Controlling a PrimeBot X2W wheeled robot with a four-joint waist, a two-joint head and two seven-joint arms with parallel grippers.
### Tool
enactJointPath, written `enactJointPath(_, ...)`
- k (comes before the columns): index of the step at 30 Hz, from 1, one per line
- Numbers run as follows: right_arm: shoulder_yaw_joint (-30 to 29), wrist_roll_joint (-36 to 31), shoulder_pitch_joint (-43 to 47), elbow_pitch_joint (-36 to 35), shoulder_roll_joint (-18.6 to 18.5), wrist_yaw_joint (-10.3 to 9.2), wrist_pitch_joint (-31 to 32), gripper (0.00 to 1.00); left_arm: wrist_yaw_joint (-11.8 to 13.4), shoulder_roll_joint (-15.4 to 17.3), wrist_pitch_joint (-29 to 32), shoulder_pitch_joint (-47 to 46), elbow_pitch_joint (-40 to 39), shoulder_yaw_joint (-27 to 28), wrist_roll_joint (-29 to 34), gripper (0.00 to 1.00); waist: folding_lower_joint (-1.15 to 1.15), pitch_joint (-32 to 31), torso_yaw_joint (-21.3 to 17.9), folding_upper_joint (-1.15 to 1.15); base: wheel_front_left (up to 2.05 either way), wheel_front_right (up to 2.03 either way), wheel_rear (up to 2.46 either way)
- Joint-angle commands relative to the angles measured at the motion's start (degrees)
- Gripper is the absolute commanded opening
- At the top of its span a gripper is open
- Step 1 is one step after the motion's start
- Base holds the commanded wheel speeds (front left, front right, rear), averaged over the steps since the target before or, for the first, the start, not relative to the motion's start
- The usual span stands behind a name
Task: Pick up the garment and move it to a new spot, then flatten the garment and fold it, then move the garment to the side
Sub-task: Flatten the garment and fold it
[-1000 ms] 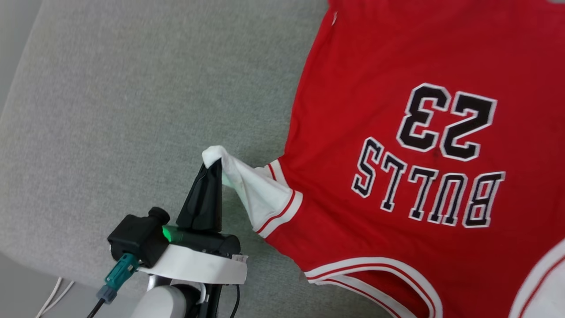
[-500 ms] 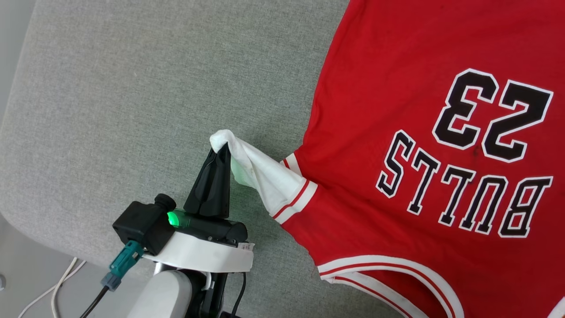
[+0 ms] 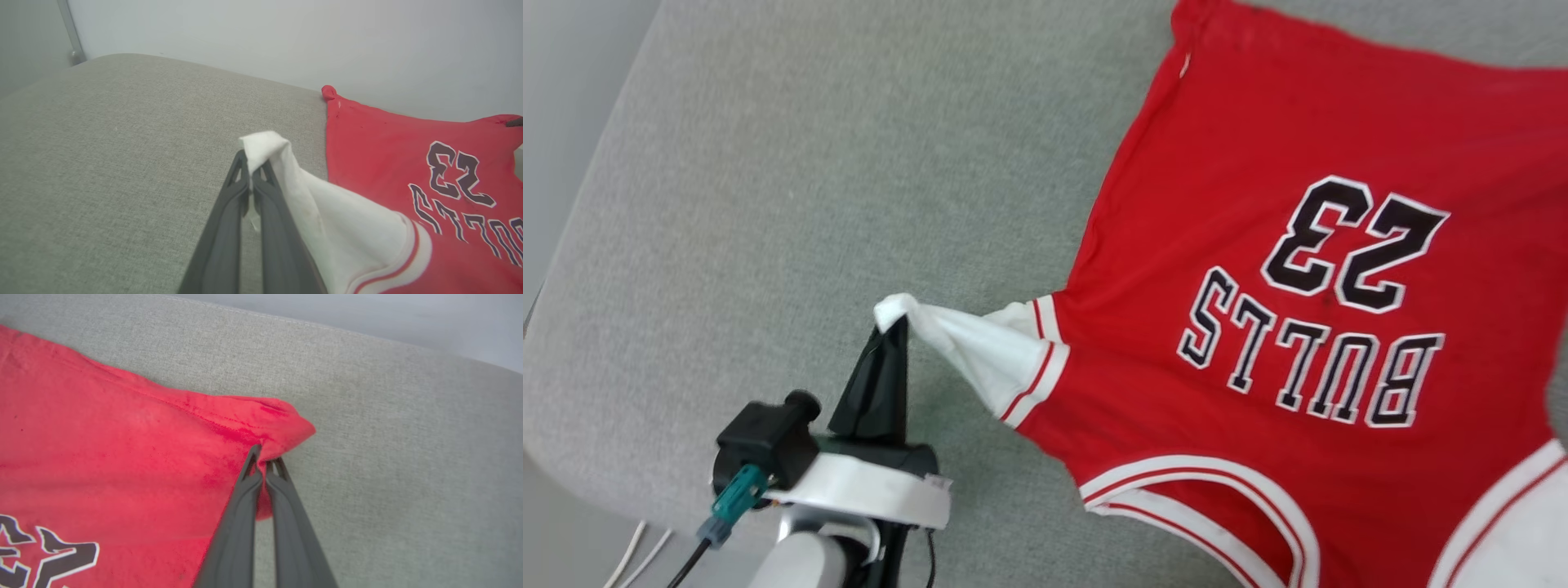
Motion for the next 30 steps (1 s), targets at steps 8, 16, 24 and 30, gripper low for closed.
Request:
enactJointPath(8, 9.63, 6.76, 15.9, -11.94, -5.39, -0.04, 2.76, 0.0, 3.08, 3.65, 2.4, 6.23, 0.13, 3.27, -1.02, 0.0, 0.0, -13.21, -9.94, 0.0, 0.0, 0.0, 0.0)
enactJointPath(16, 8.25, 11.29, 41.06, -22.95, -6.75, -0.06, 5.74, 0.0, 5.68, 6.06, 6.03, 13.01, -1.51, 5.06, -2.17, 0.0, 0.0, -20.44, -16.43, 0.0, 0.0, 0.0, 0.0)
enactJointPath(24, 1.93, 11.35, 61.49, -26.88, 1.4, -0.05, 5.64, 0.0, 6.93, 7.36, 9.0, 16.17, -2.6, 5.32, -3.08, 0.0, 0.0, -22.69, -20.05, 0.0, 0.0, 0.0, 0.0)
enactJointPath(30, -2.66, 9.46, 64.8, -29.83, 7.71, -0.04, -3.57, 1.0, 7.53, 7.67, 10.26, 16.86, -3.36, 5.27, -3.46, 0.0, 0.0, -23.18, -21.6, 0.0, 0.0, 0.0, 0.0)
